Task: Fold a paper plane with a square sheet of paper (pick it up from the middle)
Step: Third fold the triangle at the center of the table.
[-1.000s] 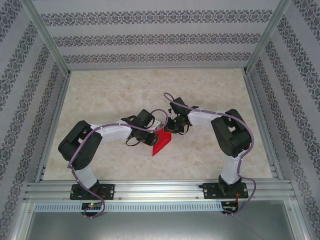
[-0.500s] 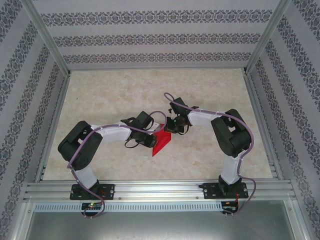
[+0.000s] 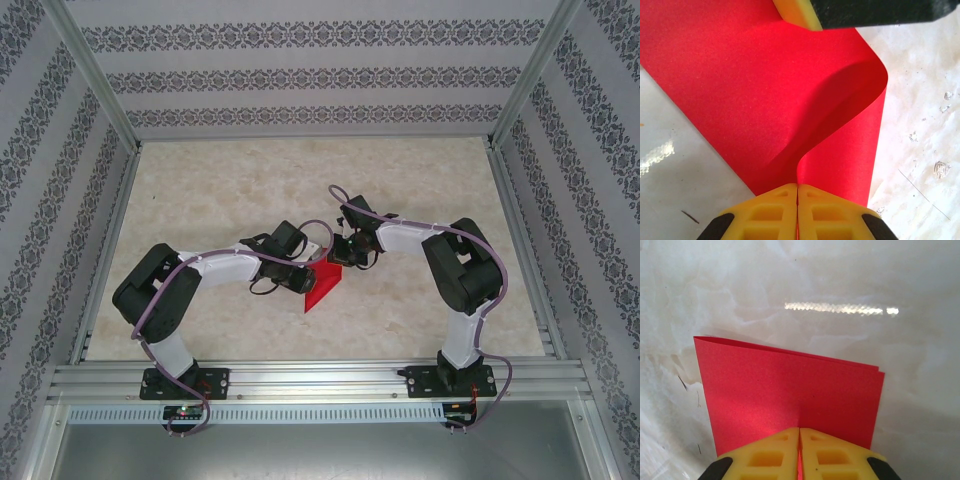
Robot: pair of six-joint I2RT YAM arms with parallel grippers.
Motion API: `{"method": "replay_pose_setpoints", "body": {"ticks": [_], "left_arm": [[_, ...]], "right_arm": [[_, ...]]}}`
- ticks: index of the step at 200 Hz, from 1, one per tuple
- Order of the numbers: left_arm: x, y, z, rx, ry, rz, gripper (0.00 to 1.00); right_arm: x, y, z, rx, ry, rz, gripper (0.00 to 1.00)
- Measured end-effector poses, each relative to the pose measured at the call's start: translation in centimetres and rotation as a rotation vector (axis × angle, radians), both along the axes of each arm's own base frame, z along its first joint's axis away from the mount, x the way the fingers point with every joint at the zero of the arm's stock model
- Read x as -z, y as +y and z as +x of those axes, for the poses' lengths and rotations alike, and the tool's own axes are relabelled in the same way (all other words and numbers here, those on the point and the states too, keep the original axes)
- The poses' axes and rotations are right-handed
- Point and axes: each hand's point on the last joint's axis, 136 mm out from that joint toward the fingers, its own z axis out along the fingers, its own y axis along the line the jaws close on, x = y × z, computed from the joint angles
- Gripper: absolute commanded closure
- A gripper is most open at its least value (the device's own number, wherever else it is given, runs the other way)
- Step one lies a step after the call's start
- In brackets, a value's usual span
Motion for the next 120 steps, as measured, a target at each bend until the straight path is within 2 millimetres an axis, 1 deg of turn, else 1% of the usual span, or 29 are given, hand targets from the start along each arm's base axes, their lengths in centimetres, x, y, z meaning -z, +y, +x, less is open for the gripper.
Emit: {"method": "replay_pose_setpoints", "body": {"ticks": [46, 74, 102, 120], "left_arm": [[0.0, -0.1, 0.0, 0.002, 0.000, -0.003, 0.91], [0.3, 0.0, 0.0, 0.000, 0.004, 0.005, 0.91], [1.1, 0.2, -0.1, -0.001, 0.017, 0.020, 0.91], [1.1, 0.2, -0.1, -0.002, 0.014, 0.018, 0.91]], "right_arm": [[0.0, 0.0, 0.0, 0.002, -0.002, 0.003, 0.90], [0.0, 0.1, 0.0, 0.001, -0.003, 0.005, 0.89], [0.0, 0.1, 0.1, 0.000, -0.004, 0.009, 0.89], [0.0, 0.1, 0.1, 0.001, -0.005, 0.009, 0.88]]}}
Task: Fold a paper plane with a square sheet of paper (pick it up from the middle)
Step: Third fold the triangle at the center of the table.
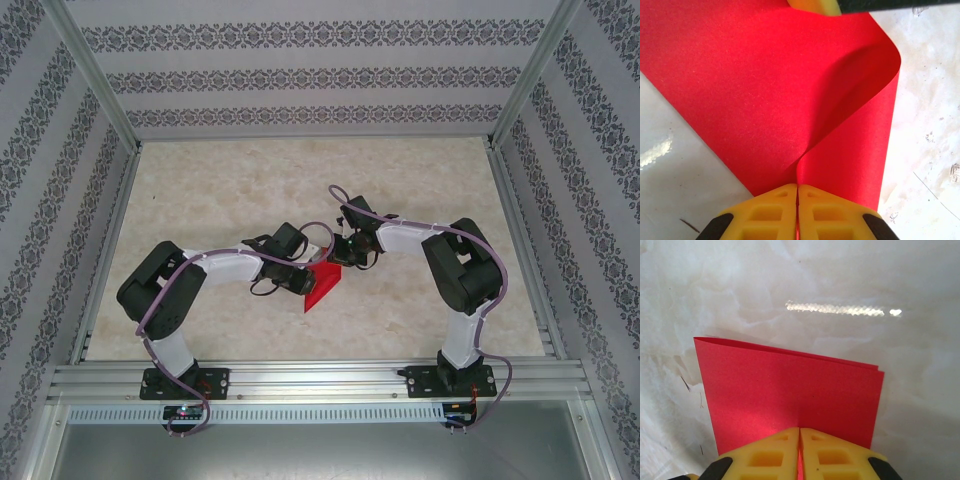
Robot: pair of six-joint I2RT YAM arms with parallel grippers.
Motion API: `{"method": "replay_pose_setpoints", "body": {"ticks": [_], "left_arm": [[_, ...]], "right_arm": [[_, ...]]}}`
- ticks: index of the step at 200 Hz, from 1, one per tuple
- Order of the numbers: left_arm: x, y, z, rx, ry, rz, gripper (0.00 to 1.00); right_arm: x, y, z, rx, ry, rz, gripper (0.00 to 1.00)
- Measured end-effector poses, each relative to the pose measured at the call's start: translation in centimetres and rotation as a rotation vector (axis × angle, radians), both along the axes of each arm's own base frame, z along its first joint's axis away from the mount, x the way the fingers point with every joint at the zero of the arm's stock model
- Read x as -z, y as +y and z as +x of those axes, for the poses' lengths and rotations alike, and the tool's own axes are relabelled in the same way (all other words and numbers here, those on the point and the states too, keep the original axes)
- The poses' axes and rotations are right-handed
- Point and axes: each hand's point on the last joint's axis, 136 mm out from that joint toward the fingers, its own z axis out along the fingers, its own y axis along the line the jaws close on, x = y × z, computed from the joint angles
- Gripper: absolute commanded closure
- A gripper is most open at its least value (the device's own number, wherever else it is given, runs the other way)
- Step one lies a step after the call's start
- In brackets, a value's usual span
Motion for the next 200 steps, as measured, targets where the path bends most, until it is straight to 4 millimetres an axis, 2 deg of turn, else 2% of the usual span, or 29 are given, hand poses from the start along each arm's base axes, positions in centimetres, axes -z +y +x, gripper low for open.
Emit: {"method": "replay_pose_setpoints", "body": {"ticks": [46, 75, 98, 122, 146, 175, 200], "left_arm": [[0.0, 0.0, 0.0, 0.003, -0.001, 0.000, 0.91], [0.0, 0.0, 0.0, 0.008, -0.005, 0.000, 0.91], [0.0, 0.0, 0.0, 0.011, -0.006, 0.000, 0.91], [0.0, -0.1, 0.0, 0.017, -0.007, -0.001, 0.91], [0.0, -0.1, 0.0, 0.022, -0.008, -0.003, 0.91], [0.0, -0.2, 0.1, 0.023, -0.008, -0.005, 0.91], [-0.1, -0.3, 0.1, 0.024, -0.008, -0.006, 0.90]], "right_arm": [[-0.1, 0.1, 0.0, 0.009, 0.006, 0.006, 0.87], [-0.8, -0.1, -0.2, 0.023, 0.002, 0.015, 0.81], [-3.0, -0.9, -0.2, 0.058, -0.037, 0.036, 0.80], [-5.7, -1.9, -0.5, 0.114, -0.106, 0.079, 0.86], [-6.5, -2.0, -2.4, 0.148, -0.134, 0.135, 0.89], [-5.1, -0.2, -5.8, 0.137, -0.104, 0.169, 0.91], [-4.4, 1.2, -7.5, 0.141, -0.089, 0.193, 0.92]]}}
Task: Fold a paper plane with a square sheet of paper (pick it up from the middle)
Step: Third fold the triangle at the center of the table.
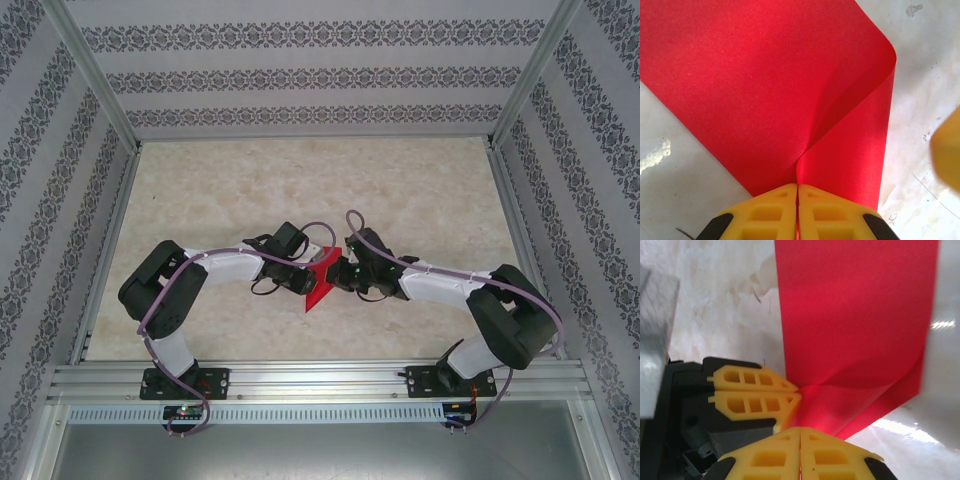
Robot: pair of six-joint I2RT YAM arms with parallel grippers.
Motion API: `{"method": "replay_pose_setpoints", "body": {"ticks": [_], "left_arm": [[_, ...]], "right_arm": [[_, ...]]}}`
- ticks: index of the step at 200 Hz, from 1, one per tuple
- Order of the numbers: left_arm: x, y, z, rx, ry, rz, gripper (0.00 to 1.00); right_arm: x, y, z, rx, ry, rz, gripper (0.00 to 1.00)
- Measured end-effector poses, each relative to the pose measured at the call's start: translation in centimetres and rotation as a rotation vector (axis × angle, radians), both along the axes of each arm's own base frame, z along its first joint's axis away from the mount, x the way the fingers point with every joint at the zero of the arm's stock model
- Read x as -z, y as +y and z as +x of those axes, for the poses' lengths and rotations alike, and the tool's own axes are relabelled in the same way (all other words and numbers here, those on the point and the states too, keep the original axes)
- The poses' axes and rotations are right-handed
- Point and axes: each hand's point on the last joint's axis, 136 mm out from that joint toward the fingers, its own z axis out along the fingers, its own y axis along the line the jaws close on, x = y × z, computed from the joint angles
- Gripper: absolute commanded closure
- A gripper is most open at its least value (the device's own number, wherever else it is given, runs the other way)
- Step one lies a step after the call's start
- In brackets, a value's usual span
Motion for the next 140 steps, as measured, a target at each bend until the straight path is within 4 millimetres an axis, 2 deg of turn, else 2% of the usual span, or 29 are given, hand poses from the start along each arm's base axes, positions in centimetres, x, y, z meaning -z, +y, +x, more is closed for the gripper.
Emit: {"method": "replay_pose_setpoints", "body": {"ticks": [53, 81, 103, 121, 140], "left_arm": [[0.0, 0.0, -0.1, 0.004, 0.001, 0.000, 0.91], [0.1, 0.3, 0.1, -0.005, 0.006, 0.003, 0.91], [0.0, 0.3, 0.2, -0.006, 0.004, 0.001, 0.91], [0.0, 0.3, 0.2, -0.004, 0.002, 0.001, 0.91], [-0.1, 0.3, 0.3, -0.004, 0.002, 0.001, 0.91]], "right_arm": [[0.5, 2.2, -0.4, 0.015, -0.002, 0.049, 0.93], [0.5, 2.5, -0.2, 0.043, -0.012, 0.058, 0.93], [0.7, 2.1, -0.2, 0.065, -0.018, 0.064, 0.93], [0.8, 0.9, -0.3, 0.088, -0.014, 0.051, 0.92], [0.0, -1.0, 1.2, 0.140, -0.032, 0.045, 0.92]]}}
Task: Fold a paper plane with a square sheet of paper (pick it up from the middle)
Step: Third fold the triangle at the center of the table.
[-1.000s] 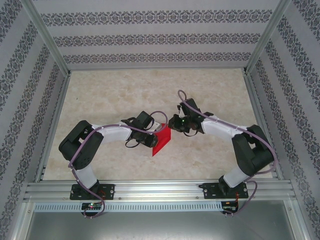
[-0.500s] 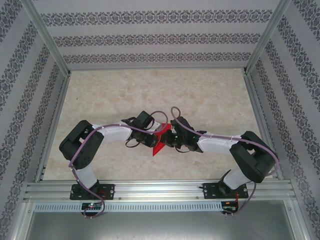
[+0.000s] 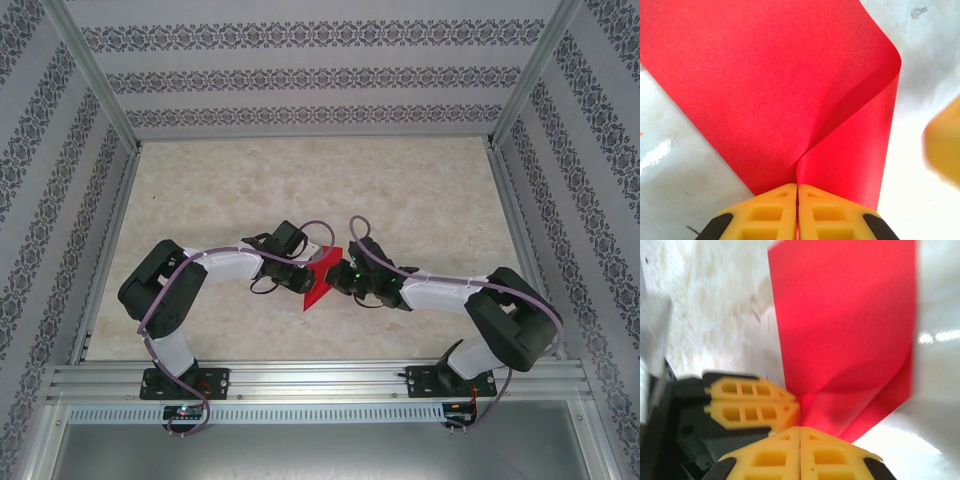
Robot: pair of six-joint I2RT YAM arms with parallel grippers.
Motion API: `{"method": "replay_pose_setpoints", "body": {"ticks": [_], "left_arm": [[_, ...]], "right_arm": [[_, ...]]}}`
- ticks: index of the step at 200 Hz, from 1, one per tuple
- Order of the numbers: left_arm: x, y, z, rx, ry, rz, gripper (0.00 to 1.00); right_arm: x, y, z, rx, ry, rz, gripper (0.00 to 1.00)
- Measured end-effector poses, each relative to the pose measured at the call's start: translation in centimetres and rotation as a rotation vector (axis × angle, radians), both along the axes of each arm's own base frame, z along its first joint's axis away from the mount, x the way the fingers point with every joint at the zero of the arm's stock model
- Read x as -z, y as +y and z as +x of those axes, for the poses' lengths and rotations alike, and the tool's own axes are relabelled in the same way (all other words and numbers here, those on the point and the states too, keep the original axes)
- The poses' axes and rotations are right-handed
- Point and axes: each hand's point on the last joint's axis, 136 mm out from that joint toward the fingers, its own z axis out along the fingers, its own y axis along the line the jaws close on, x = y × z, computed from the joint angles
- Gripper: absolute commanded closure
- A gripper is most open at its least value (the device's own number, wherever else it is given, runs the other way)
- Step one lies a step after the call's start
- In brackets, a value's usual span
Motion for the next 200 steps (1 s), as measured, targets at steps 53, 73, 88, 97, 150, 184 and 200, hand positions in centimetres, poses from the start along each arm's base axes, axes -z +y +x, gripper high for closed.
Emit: {"method": "replay_pose_setpoints", "body": {"ticks": [53, 73, 88, 97, 150, 184, 200], "left_arm": [[0.0, 0.0, 0.0, 0.000, 0.000, 0.000, 0.91], [0.0, 0.0, 0.0, 0.000, 0.000, 0.000, 0.91], [0.0, 0.0, 0.0, 0.000, 0.000, 0.000, 0.91], [0.0, 0.0, 0.0, 0.001, 0.000, -0.001, 0.91], [-0.6, -0.4, 0.4, 0.006, -0.012, -0.012, 0.91], [-0.7, -0.5, 0.5, 0.013, -0.020, -0.013, 0.91], [-0.7, -0.5, 0.6, 0.015, -0.021, -0.013, 0.91]], "right_arm": [[-1.6, -1.6, 5.5, 0.025, -0.029, -0.066, 0.93], [-0.7, -0.9, 6.3, -0.018, -0.005, -0.093, 0.93], [0.5, -0.6, 6.5, -0.048, 0.026, -0.122, 0.93], [1.4, -0.5, 6.6, -0.061, 0.048, -0.140, 0.94], [4.2, -0.6, 6.2, -0.129, 0.113, -0.211, 0.96], [4.2, -0.6, 6.2, -0.148, 0.110, -0.221, 0.96], [4.2, -0.6, 6.2, -0.153, 0.107, -0.224, 0.96]]}}
